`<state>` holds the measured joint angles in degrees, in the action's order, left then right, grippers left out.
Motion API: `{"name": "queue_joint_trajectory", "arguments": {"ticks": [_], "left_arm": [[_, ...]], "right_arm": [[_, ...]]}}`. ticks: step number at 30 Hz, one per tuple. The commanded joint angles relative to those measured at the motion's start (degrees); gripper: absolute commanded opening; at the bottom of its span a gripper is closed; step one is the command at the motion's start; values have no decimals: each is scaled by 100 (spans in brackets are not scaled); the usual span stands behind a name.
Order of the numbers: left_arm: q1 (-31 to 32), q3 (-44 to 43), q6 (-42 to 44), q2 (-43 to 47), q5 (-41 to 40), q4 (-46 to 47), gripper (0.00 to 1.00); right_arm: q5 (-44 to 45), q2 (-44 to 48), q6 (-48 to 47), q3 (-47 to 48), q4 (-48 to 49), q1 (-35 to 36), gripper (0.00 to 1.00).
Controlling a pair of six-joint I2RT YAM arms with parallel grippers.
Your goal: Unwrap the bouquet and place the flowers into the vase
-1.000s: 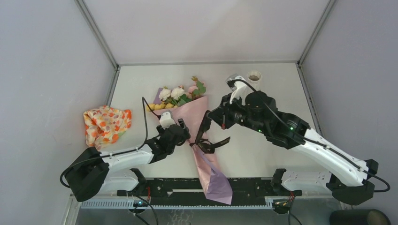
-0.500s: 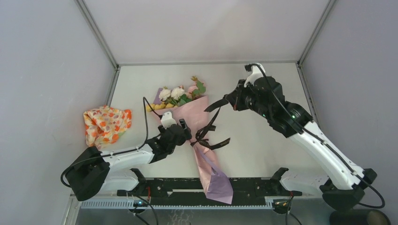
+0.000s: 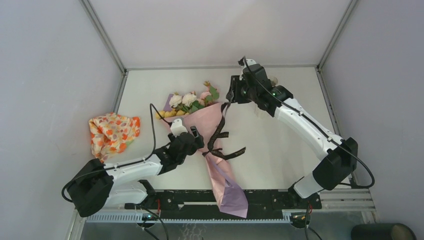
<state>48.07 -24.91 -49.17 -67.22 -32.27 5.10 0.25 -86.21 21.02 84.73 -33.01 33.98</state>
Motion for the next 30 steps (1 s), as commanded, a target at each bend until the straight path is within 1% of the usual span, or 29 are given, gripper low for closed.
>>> {"name": "queue_joint_trajectory", "arguments": {"ticks": [1,4,7,11,15,18,20,26,30], "left_arm": [[-33,-198,-40,-28,45,40,84],[-34,-224,-32,-107,53,60,84],[-30,-257,-22,-214,71,87,84],[-28,-307,-23,-346,94,117,84],[-32,-356,-15,-405,124,103,84],[-33,-347,-14,-346,100,64,84],[-28,-325,-22,-306,73,61,84],[-32,-316,-40,-212,66,-40,84],[-29,-263,-49,-80,5,-87,84]], "right_arm": [[296,226,-201,100,144,3,55],[289,760,-186,-424,335,80,56],[299,1284,-213,-951,396,355,55],[529,1805,-158,-1645,400,1114,52],[810,2038,48,-2330,529,1921,50],[904,2014,238,-2744,711,2388,49],[917,1878,303,-2959,848,2567,49],[962,1259,339,-3046,1171,2757,45],[871,956,338,-3043,1413,2792,45]]}}
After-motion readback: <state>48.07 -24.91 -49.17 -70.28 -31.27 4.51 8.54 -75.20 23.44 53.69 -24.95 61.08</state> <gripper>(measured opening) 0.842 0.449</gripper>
